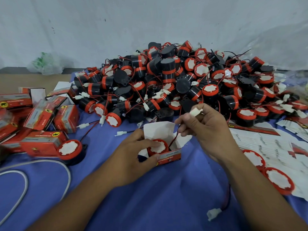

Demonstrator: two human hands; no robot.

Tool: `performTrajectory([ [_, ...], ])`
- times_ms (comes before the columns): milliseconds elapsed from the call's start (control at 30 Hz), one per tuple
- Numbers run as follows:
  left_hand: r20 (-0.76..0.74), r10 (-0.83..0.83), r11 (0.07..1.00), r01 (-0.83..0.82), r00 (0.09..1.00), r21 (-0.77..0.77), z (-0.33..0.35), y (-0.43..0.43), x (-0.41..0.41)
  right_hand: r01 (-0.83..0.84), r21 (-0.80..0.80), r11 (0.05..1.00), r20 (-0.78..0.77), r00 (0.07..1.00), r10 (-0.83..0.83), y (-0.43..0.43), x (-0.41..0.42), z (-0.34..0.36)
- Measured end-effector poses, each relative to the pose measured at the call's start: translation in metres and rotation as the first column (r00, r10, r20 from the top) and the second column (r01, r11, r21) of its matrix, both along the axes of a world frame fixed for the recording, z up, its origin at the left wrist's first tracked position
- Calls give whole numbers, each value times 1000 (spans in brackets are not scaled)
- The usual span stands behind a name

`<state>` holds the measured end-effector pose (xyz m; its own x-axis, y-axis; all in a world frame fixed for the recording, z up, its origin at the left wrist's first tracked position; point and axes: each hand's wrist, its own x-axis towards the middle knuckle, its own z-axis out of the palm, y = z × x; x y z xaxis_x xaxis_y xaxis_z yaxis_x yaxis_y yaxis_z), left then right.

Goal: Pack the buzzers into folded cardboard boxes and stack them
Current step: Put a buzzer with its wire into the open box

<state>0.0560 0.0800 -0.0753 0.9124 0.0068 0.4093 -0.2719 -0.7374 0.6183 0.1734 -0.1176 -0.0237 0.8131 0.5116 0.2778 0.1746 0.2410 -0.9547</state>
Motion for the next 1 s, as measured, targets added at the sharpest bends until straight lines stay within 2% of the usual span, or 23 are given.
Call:
performTrajectory([
  [100,7,9,1000,-9,1000,6,-1,0,0,-21,58,998,-11,1000,22,0,3,-5],
  [167,7,25,1000,-25,1000,16,-2,1,1,-12,61,998,57,998,8,1,2,-7],
  [267,2,32,999,-32,999,19,-2,1,0,130,-66,989,316,943,-103,1,-2,-9],
  [367,-5,30,999,-30,1000,27,-2,-1,0,382,-242,892,627,763,-157,0,0,-12],
  [433,-7,26,999,-25,1000,34,-2,-1,0,435,-295,851,680,721,-133,0,1,-12],
  [567,-4,19,999,-19,1000,42,-1,-1,0,391,-378,839,699,715,-18,-2,0,-9],
  [667,8,11,999,-12,1000,39,0,-2,1,412,-463,785,746,660,93,-4,1,-2],
  [733,13,0,999,0,1000,45,1,-3,1,455,-542,707,763,618,187,-1,-1,2],
  [833,14,-34,996,33,999,82,2,-4,0,513,-699,499,700,634,328,10,-10,1],
  [900,18,-51,994,49,999,93,1,-6,-1,555,-746,368,664,666,339,17,-19,-2],
  [1000,31,-65,994,61,997,95,1,-9,-2,596,-756,271,654,698,292,21,-27,-6],
])
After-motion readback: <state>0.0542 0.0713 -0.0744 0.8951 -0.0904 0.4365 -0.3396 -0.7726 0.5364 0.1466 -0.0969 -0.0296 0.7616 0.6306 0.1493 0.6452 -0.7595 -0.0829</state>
